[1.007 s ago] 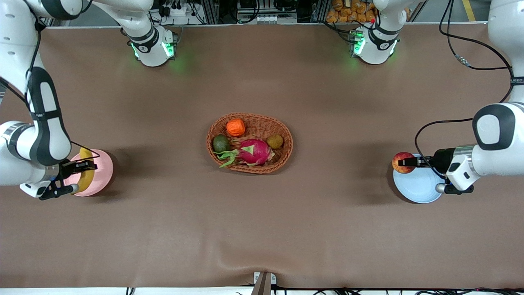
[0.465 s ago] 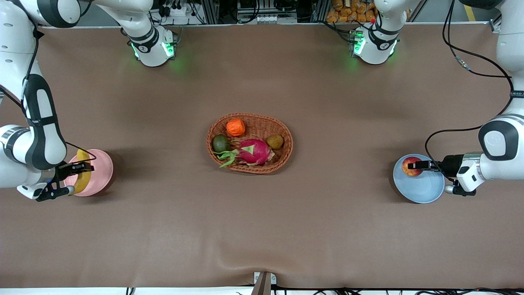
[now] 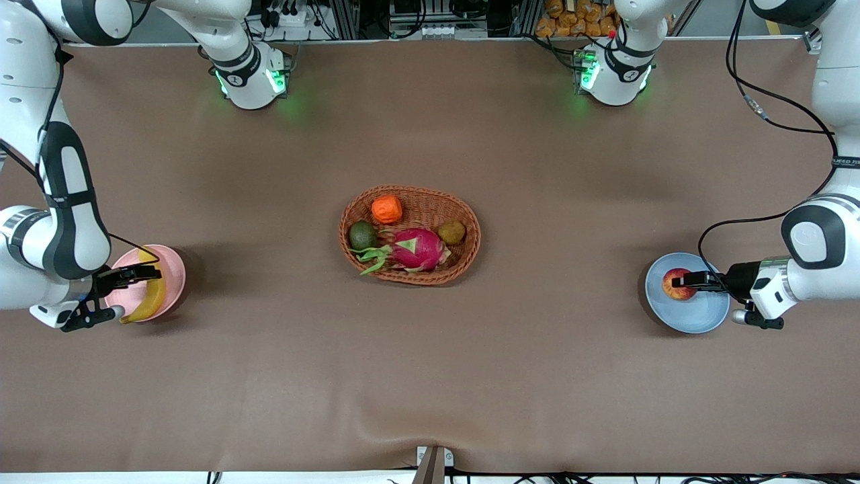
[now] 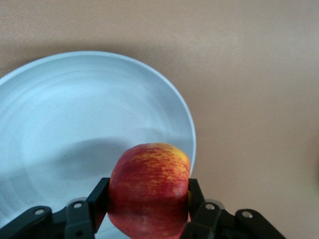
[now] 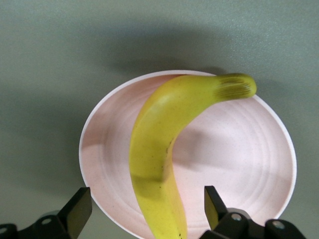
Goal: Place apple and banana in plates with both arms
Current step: 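Lower the banana onto the pink plate while the left gripper lowers the apple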
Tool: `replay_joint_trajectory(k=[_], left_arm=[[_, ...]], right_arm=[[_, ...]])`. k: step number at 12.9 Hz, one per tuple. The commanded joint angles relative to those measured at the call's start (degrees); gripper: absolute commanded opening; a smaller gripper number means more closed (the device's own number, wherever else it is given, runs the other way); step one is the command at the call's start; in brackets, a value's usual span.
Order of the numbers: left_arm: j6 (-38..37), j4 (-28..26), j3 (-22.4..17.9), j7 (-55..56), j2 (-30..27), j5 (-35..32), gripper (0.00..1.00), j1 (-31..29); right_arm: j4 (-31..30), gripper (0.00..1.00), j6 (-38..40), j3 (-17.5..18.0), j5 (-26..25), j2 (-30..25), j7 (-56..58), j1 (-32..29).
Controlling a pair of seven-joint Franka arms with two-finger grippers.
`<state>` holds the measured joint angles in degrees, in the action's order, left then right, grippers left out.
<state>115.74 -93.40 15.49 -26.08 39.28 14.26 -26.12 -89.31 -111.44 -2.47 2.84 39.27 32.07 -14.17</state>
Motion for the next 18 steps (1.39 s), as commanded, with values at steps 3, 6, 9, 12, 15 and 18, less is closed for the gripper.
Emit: replay_joint_trajectory(k=[3, 6, 9, 12, 15, 18], left_arm=[[-0.77, 2.0, 0.24, -0.37, -2.96, -3.18, 1.0, -0.42], [-5.59, 2.61, 0.94, 2.42, -8.32, -3.18, 1.0, 0.28], [-12.44, 4.02, 1.47, 10.93, -14.56, -3.27, 1.0, 3.35], [-16.15, 4.02, 1.65, 19.02, -21.41, -6.06, 1.0, 7.91], [-18.87, 4.02, 2.61, 25.64, -27.22, -11.71, 1.0, 11.97], [-20.19, 4.1, 5.42, 27.13, -30.74, -16.52, 1.0, 11.97]], right_arm=[[0.98, 1.0, 5.78, 1.15, -0.03, -4.0, 0.19, 0.28], [-3.66, 1.0, 5.36, 1.41, 0.06, -9.54, -1.38, 1.78], [-16.63, 1.0, -3.21, 1.32, -0.03, -18.84, -7.35, 4.93], [-32.82, 1.0, -19.56, 1.32, -0.03, -27.29, -9.21, 6.52], [-35.23, 1.0, -22.33, 1.5, -0.03, -29.77, -9.83, 6.96], [-35.41, 1.0, -19.36, 1.41, -0.03, -32.67, -15.96, 10.03]])
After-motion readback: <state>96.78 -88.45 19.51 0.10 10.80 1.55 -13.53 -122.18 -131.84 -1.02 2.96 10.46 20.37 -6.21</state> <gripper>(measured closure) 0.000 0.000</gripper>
